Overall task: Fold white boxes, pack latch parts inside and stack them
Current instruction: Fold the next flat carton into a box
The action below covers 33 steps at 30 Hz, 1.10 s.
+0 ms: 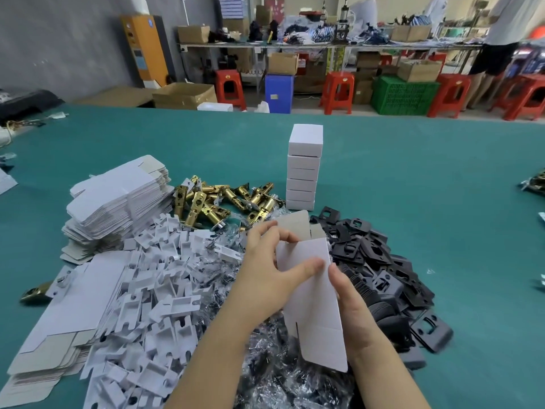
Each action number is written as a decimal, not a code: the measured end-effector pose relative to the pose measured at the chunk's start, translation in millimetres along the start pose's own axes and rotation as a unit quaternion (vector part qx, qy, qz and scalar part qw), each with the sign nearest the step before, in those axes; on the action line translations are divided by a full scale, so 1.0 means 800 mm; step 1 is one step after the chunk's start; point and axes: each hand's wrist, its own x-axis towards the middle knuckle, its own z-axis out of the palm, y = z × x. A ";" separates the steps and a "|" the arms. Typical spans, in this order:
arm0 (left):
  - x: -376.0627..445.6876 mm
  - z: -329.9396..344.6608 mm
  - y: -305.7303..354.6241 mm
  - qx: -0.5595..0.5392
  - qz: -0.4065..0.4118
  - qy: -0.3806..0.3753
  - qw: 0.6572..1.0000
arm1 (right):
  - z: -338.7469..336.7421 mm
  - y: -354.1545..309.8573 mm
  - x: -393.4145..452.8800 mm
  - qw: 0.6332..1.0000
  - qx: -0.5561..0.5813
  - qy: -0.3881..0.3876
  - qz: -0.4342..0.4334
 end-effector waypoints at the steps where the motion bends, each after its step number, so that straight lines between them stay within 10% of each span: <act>1: 0.000 -0.001 0.002 0.003 -0.003 -0.001 1.000 | 0.000 0.000 0.000 1.000 -0.002 -0.002 -0.007; 10: -0.017 0.005 -0.011 -0.183 0.014 0.057 0.981 | -0.009 0.004 0.005 1.000 -0.009 0.008 -0.015; 33: -0.009 -0.025 -0.032 -0.251 -0.055 -0.018 0.966 | -0.004 0.013 0.015 0.964 -0.176 0.143 -0.138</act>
